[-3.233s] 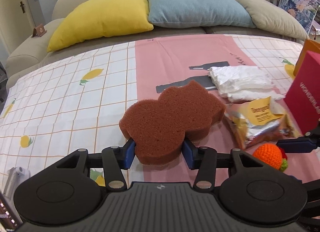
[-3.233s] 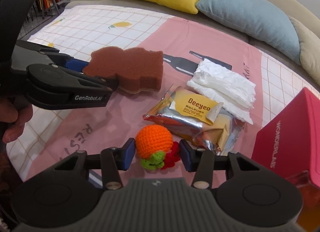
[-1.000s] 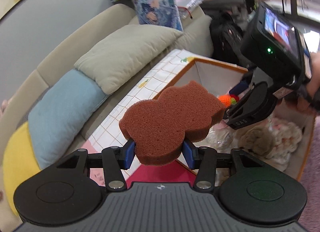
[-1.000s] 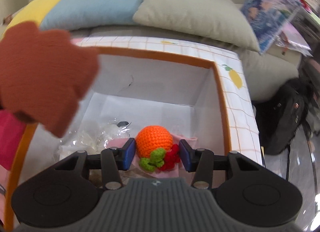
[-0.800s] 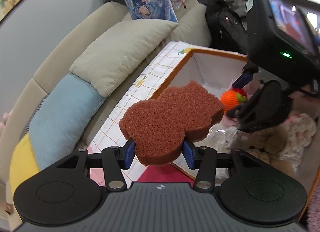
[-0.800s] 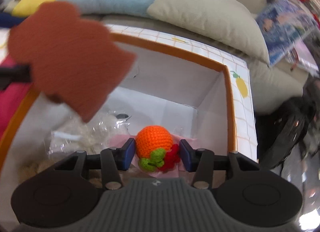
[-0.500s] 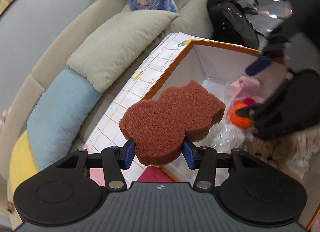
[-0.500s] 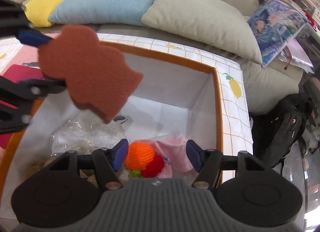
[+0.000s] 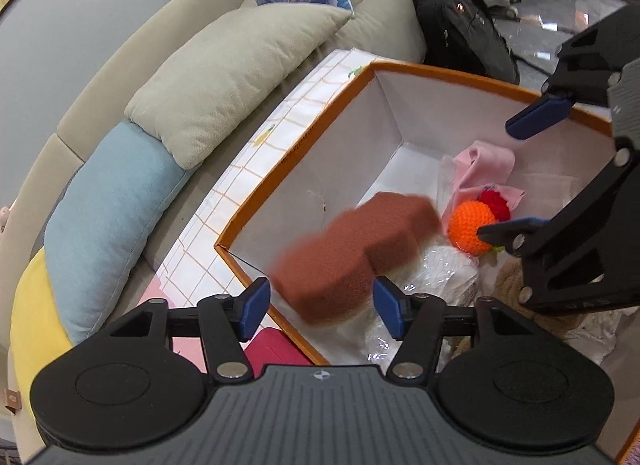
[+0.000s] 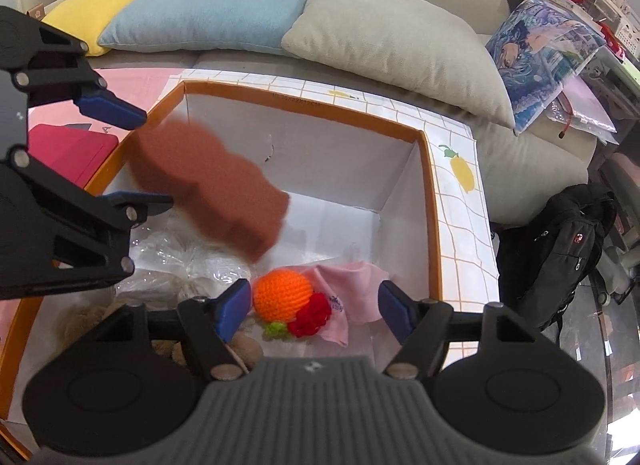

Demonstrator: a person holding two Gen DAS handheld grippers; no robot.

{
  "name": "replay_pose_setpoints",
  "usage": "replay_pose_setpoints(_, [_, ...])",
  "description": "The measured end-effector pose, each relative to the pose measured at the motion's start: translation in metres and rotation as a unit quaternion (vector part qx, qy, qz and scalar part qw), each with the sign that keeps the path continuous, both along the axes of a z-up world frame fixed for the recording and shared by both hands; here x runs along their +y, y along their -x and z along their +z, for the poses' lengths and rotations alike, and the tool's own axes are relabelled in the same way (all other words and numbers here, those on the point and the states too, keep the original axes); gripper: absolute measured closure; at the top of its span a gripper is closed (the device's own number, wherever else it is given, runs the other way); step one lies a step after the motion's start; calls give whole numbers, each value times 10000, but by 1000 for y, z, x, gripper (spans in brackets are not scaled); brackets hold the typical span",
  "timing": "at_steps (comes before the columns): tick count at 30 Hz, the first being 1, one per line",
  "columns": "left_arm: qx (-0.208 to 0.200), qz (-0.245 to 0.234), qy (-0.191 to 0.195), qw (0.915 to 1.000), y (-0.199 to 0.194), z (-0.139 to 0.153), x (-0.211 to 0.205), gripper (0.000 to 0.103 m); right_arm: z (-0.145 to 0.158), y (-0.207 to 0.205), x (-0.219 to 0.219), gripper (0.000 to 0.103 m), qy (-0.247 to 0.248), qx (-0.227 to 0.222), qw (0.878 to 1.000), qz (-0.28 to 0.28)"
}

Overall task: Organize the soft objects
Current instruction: 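Carry the sponge and crochet fruit into the orange box and release both, then move both tools back over the snack bag and white tissues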

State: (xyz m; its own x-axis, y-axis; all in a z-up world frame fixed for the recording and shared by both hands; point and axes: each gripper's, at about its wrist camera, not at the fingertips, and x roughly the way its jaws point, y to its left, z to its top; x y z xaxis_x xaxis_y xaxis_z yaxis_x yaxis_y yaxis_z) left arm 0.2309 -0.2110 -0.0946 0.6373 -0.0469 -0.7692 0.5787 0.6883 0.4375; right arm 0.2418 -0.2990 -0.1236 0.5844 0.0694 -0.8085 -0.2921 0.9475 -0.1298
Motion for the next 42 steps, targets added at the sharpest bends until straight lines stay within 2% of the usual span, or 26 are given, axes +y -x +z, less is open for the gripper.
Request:
replay_pose_setpoints(5, [-136,-117,273,9995,12,15,4,22,4,4,1,29,-33,-7,10000,-67])
replay_pose_setpoints(8, [-221,-165,388,9989,19,24,9,22,9,7,5,24,64,-132,9999,-85])
replay_pose_setpoints(15, [-535,-195,817,9950,47,50,28,21,22,19,17,22,137,-254,9995,-122])
replay_pose_setpoints(23, [-705,123,1388,9877,75,79,64,21,43,36,37,22,58,-345,9991,-240])
replay_pose_setpoints(32, [-789,791,1922,9750,111,87,125,21,64,85,74,18,-687,-683,9952,-143])
replay_pose_setpoints(42, [-330,1815,2108,9600,139,57,197,21,43,136,133,17,-1277,-548,9903,-84])
